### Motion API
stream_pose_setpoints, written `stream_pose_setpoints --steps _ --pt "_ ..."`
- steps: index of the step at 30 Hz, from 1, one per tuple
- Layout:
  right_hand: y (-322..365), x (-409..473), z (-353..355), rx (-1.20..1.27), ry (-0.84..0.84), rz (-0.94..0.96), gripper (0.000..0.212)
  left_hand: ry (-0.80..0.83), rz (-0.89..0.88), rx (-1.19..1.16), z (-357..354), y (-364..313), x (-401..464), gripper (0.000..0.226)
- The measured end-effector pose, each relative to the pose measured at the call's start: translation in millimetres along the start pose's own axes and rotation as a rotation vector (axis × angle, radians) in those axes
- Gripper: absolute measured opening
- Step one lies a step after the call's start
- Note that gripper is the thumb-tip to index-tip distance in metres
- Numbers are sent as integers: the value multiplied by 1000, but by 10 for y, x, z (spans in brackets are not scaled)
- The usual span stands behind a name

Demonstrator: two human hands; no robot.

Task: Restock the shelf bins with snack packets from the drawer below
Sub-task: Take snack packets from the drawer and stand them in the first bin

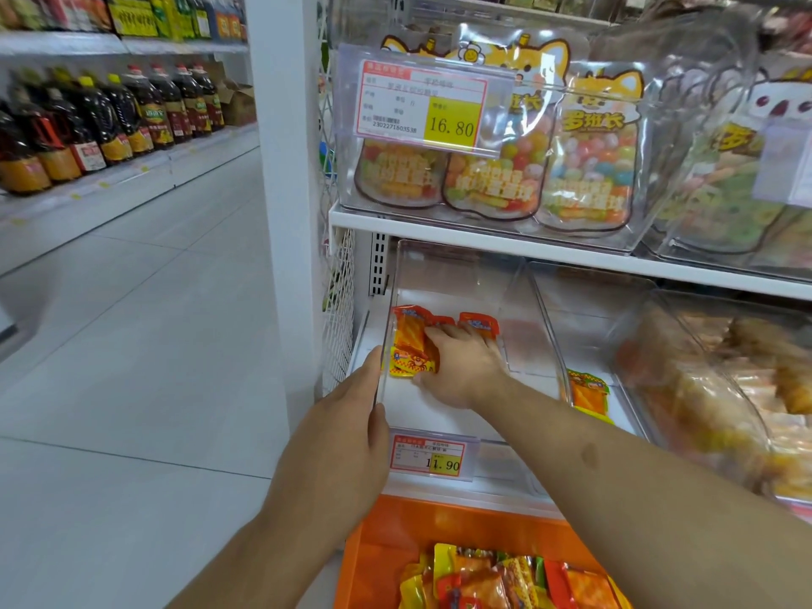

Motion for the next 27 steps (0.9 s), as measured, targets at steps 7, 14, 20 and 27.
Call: stream_pose_setpoints --steps 7,14,20,27 --pt "20 -34 36 -10 -29 28 81 -8 2 6 11 -11 -1 68" --pt "-23 -41 21 45 79 31 98 2 9 17 10 5 4 68" --pt "52 -419 332 166 13 57 83 46 54 8 35 -1 2 68" --pt "0 -1574 805 343 -170 204 53 13 -59 26 227 -349 -328 61"
Point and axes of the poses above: each hand's wrist, its own x-axis towards the middle knuckle, its own z-axis out of the back of the hand, y = z × x, the point moved 2 cm from there along x, towards the middle knuckle, and after that the axes turned 7 degrees about -x, right-handed, at the moved point
